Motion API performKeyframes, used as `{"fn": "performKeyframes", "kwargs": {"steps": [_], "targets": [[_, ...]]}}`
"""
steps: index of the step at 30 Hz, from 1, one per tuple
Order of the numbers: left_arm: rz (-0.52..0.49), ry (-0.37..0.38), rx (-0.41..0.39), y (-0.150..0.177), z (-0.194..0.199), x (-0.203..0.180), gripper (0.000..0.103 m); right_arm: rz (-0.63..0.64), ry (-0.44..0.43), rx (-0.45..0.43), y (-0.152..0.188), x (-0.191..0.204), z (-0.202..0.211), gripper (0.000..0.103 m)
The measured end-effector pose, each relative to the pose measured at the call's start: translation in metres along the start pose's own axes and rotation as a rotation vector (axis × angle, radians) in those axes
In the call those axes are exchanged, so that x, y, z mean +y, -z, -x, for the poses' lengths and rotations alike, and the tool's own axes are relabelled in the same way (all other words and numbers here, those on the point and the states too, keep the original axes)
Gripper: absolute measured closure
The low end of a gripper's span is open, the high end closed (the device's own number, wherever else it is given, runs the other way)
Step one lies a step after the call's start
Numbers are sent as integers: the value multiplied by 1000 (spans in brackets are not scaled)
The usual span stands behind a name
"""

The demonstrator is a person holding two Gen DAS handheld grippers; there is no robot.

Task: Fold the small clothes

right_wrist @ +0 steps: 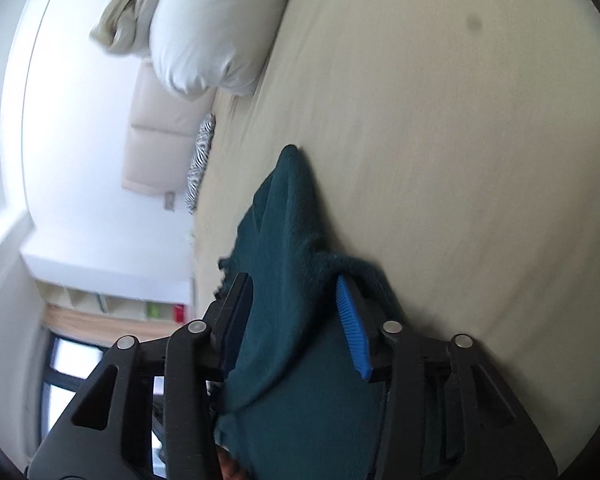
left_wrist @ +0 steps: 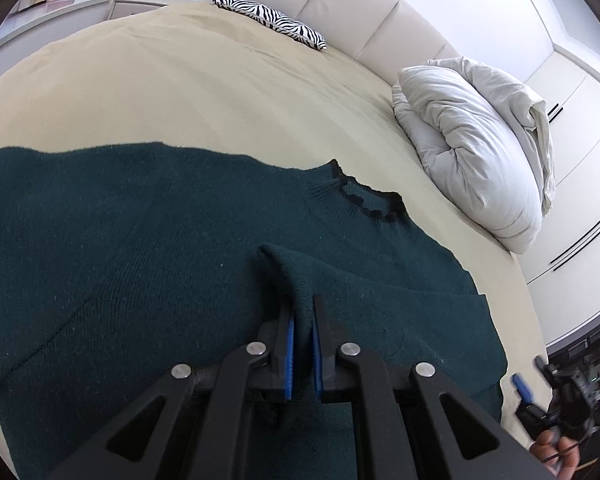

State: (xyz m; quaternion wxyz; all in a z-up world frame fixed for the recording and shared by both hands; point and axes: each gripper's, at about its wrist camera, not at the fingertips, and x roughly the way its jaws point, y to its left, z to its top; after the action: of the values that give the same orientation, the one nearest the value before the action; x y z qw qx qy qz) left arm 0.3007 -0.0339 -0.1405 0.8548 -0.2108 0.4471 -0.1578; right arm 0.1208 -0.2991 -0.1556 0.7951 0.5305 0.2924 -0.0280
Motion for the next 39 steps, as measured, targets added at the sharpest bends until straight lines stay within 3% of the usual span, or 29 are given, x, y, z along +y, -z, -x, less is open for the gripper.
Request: {"fn": "performKeyframes", "kwargs": {"steps": [3, 4, 9, 12, 13, 16, 18, 24, 26, 28, 34, 37, 39], "targets": [[21, 8, -3, 3, -2, 6, 95, 151, 59, -29, -17, 32, 9, 58], [20, 8, -6, 4, -2, 6, 95, 184, 84, -33, -25, 39, 5, 53], [14, 15, -10, 3, -1, 6, 95, 374, 286, 76, -59, 55, -65, 50], [-6, 2, -12, 1, -2, 2, 95, 433, 331, 119, -59, 54, -96, 52], [-12, -1, -14, 0, -1, 0, 95, 461, 341, 128, -59, 54, -103, 56], [-13, -3, -19, -2, 0, 0, 95, 547, 422, 118, -57, 56, -118, 88], [-9, -1, -29, -3, 2, 1, 95, 535, 415, 101, -62, 55, -116, 96], [-43, -37, -55, -1, -2, -2, 95, 616, 436, 4, -58, 70, -105, 97], [-53, -42, -52, 4, -7, 1, 95, 591, 472, 25, -62, 56, -114, 97], [-45, -31, -51, 5, -8, 5, 93, 566, 439, 10, -64, 44, -114, 98], [-30, -16, -40, 7, -1, 9, 89, 575, 485, 10, -65, 62, -99, 90], [-23, -15, -40, 9, -1, 10, 89, 612, 444, -67, -50, 81, -69, 89], [-15, -12, -37, 9, -2, 11, 89, 664, 404, -51, -33, 92, -64, 89]]}}
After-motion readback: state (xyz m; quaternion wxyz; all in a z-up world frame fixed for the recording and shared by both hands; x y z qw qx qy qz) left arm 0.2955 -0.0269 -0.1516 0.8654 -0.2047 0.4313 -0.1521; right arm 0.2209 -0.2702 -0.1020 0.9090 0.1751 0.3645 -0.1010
